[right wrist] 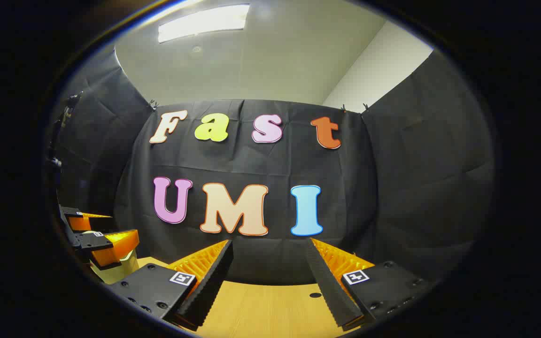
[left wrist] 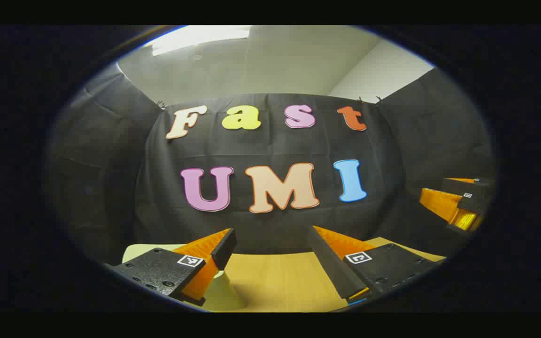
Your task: Press the lid of the desktop garbage bin to open it, pick up the crumpled paper on the desktop and throw it into the bin, then pick up the pop can on the desktop and drop it into the bin, and finally close the garbage bin lid.
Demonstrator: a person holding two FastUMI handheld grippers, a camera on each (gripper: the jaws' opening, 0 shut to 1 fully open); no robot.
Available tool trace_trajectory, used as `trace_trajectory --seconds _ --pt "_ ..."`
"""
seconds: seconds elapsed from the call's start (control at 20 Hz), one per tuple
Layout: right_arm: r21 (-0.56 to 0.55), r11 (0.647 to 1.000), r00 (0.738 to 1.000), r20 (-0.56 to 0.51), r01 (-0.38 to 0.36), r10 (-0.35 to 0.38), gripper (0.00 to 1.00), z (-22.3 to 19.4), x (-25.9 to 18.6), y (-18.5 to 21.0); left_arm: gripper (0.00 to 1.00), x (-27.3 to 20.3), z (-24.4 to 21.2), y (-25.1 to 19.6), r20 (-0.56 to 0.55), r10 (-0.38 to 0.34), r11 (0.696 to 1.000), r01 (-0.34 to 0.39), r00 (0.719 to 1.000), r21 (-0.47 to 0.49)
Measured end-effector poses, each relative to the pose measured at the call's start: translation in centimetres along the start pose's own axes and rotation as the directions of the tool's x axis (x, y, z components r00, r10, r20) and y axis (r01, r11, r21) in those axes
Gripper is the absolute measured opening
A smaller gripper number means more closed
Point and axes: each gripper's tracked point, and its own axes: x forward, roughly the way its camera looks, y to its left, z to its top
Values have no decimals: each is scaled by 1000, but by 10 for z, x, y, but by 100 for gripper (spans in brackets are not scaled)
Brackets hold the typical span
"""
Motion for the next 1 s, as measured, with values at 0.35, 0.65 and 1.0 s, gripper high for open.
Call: trace_trajectory --seconds 0.35,0.65,1.0 --pt "28 999 999 -44 -29 31 100 -6 -5 9 94 -10 7 13 9 47 999 -47 999 7" --pt "30 999 997 -74 -16 19 98 -12 -5 -4 93 -7 6 16 9 66 998 -66 998 13" --pt "32 999 996 -88 -3 6 98 -19 -3 -17 94 0 2 16 -2 71 997 -71 997 20"
